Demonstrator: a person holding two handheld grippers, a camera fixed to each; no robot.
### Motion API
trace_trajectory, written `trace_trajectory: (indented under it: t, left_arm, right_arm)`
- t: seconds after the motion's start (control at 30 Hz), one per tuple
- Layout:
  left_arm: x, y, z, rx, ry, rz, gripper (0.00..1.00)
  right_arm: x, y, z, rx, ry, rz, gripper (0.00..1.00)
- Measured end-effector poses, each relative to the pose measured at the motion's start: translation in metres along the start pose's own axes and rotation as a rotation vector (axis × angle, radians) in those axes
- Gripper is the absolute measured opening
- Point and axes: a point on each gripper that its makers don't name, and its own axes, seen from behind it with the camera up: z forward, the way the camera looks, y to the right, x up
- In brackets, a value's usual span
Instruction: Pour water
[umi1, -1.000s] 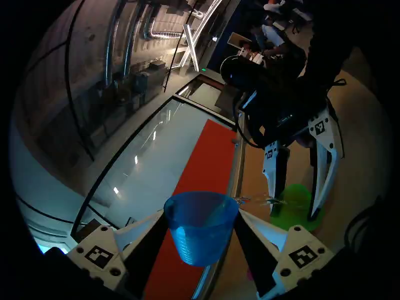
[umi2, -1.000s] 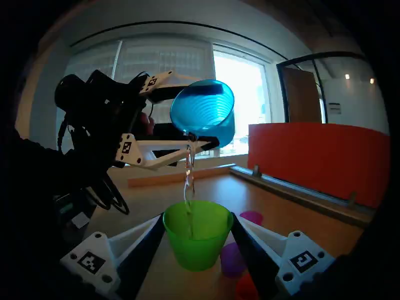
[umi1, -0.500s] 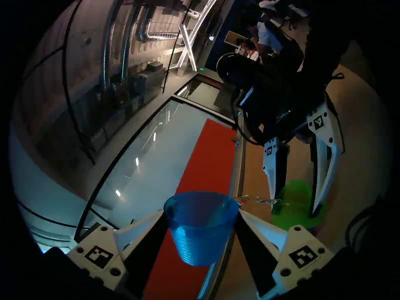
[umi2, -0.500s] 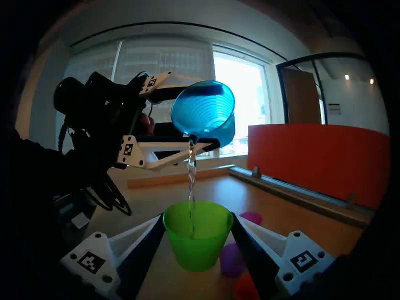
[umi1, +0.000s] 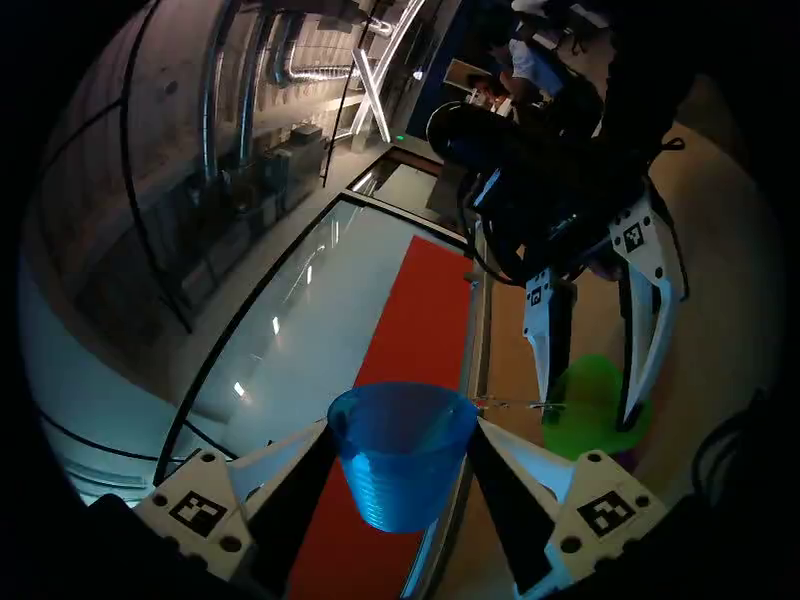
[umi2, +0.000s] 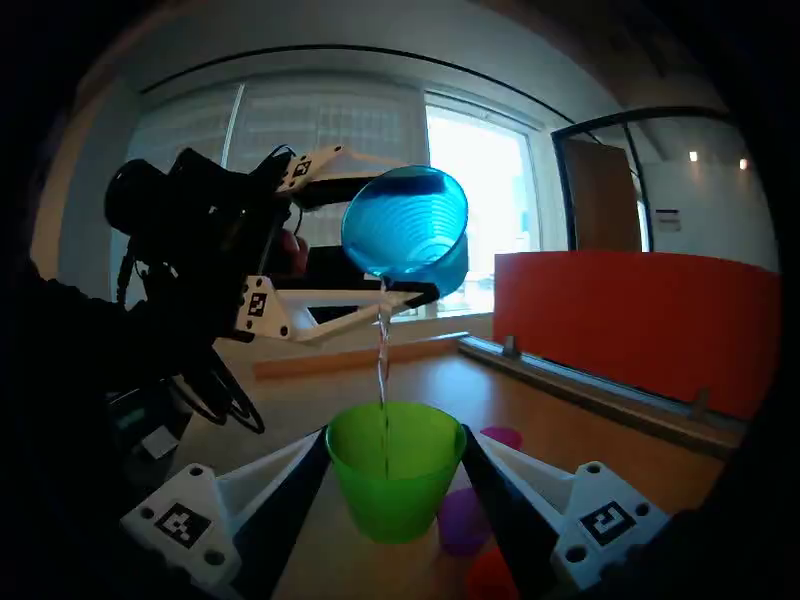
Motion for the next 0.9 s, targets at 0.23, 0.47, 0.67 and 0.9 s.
trace_trajectory:
  t: [0.23,0.47,0.67,0.9]
  left_arm:
    - [0.0016,-0.0005,-0.0008,0.003,-0.001,0.014,0.85]
    - [0.0025,-0.0037,-0.0028,0.006,-0.001,0.026,0.85]
    - [0.0038,-0.0032,-0.0036,0.007,0.002,0.038,0.85]
    - [0.0043,-0.0028,-0.0034,0.009,0.001,0.052,0.85]
  right_arm:
    - [0.0002,-0.0006,0.0007,0.0,0.001,-0.003,0.93]
    - [0.0005,-0.0003,0.0006,-0.002,0.002,-0.005,0.93]
    - [0.0017,-0.001,0.0003,-0.001,0.003,-0.006,0.93]
    - [0.0025,-0.0015,0.0011,-0.001,0.006,-0.006,0.93]
